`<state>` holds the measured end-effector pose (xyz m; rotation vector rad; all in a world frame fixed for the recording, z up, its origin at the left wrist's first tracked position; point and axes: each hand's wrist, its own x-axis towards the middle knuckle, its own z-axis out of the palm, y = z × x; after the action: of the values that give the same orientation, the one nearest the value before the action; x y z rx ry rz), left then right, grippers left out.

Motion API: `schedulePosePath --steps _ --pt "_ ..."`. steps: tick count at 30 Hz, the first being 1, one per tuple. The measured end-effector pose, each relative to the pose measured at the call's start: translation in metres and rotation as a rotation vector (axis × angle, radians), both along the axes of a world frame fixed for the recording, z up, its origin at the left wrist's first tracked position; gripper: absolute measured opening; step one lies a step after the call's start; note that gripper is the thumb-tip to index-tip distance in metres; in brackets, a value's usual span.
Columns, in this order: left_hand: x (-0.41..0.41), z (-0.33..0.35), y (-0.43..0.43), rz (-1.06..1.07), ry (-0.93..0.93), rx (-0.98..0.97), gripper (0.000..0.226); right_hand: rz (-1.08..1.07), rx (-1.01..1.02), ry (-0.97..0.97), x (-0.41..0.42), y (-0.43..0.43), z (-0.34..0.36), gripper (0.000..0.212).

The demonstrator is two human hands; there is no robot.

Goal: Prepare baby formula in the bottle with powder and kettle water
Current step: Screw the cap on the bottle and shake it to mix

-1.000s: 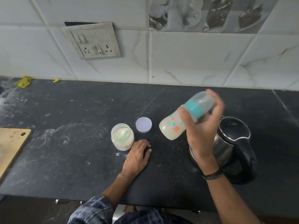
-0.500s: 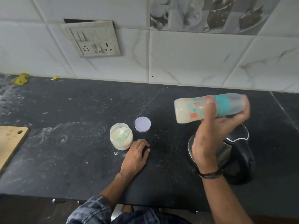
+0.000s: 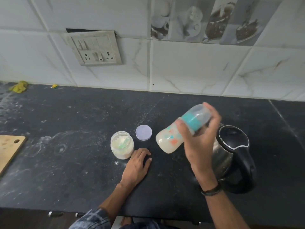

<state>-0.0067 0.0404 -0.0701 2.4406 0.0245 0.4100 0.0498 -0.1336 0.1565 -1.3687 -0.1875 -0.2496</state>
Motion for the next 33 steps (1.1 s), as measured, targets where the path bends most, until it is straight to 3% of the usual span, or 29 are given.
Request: schedulePosePath --steps 4,8,13,17,22,27,31,33 --pt "0.001 0.003 -0.002 0.015 -0.01 -0.008 0.015 -0.187 0.18 -0.011 0.006 -0.003 0.007 0.068" --pt "-0.001 0.002 0.0 0.001 0.001 -0.004 0.015 0.087 -0.052 0.032 0.009 -0.005 0.004 0.069" --pt "0.001 0.003 -0.002 0.006 -0.002 -0.001 0.014 -0.18 0.205 -0.101 0.02 -0.012 0.015 0.067" --pt "0.0 0.0 0.0 0.001 0.006 0.008 0.014 0.104 -0.065 0.018 0.012 -0.006 -0.004 0.072" --pt "0.001 0.001 -0.002 0.01 0.001 0.018 0.014 -0.139 0.201 -0.018 0.015 -0.009 0.003 0.063" --pt "0.001 0.001 -0.001 0.005 0.01 0.021 0.014 0.069 -0.019 0.083 0.009 -0.002 -0.003 0.068" --pt "0.001 0.002 -0.003 0.014 -0.008 0.015 0.015 -0.157 0.192 0.015 0.013 -0.008 0.005 0.066" --pt "0.001 0.002 -0.003 0.017 -0.01 0.016 0.016 -0.157 0.155 0.005 0.015 -0.006 0.004 0.07"
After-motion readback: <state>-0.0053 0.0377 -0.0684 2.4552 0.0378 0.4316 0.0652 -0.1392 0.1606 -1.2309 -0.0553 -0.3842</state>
